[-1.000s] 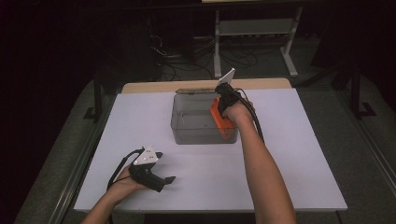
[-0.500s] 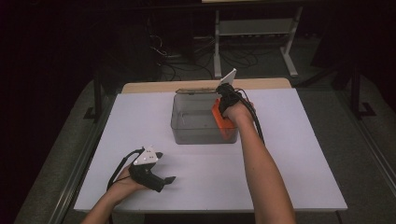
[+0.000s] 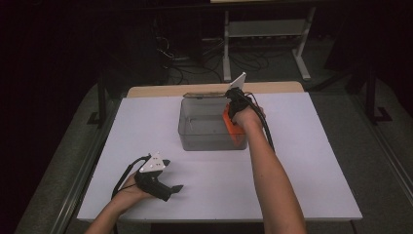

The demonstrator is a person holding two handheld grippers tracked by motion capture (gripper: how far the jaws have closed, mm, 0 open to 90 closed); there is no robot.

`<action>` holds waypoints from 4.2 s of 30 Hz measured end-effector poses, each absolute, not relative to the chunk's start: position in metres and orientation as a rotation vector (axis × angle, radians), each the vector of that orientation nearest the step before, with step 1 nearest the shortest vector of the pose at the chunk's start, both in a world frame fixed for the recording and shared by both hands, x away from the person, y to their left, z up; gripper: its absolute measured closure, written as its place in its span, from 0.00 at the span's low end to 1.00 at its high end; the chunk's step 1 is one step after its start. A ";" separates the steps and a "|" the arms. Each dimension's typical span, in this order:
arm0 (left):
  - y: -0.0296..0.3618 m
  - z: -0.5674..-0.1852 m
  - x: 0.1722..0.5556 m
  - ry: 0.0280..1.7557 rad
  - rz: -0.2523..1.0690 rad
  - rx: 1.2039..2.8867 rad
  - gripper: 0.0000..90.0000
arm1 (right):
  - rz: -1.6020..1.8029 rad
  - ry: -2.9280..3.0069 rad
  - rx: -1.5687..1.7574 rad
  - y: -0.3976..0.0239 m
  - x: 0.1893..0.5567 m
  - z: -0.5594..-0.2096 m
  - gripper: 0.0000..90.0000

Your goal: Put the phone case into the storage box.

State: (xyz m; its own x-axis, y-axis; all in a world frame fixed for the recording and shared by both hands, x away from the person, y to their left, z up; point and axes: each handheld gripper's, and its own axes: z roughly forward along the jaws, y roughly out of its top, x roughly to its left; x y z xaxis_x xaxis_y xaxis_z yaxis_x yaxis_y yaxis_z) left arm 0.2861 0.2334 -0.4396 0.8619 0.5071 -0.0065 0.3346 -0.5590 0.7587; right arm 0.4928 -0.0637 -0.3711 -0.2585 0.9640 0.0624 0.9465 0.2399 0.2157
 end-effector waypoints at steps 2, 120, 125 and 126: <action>0.233 -0.440 0.286 0.606 0.269 2.213 0.00 | 0.320 2.399 1.863 -0.064 0.493 -0.371 0.87; 0.245 -0.438 0.289 0.658 0.278 2.189 0.00 | 0.906 2.419 1.093 -0.093 0.438 -0.328 0.00; 0.246 -0.437 0.291 0.677 0.289 2.178 0.00 | 0.967 2.416 1.058 -0.101 0.431 -0.329 0.00; 0.246 -0.437 0.291 0.679 0.289 2.177 0.00 | 0.981 2.414 1.051 -0.103 0.429 -0.329 0.00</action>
State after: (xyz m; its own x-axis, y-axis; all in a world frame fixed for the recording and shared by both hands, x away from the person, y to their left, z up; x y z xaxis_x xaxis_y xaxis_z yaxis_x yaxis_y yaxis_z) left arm 0.2911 0.2458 -0.4368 0.8284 0.5596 -0.0224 0.3721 -0.5200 0.7689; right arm 0.4288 -0.1030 -0.3289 -0.6733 0.7389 -0.0261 0.5112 0.4908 0.7055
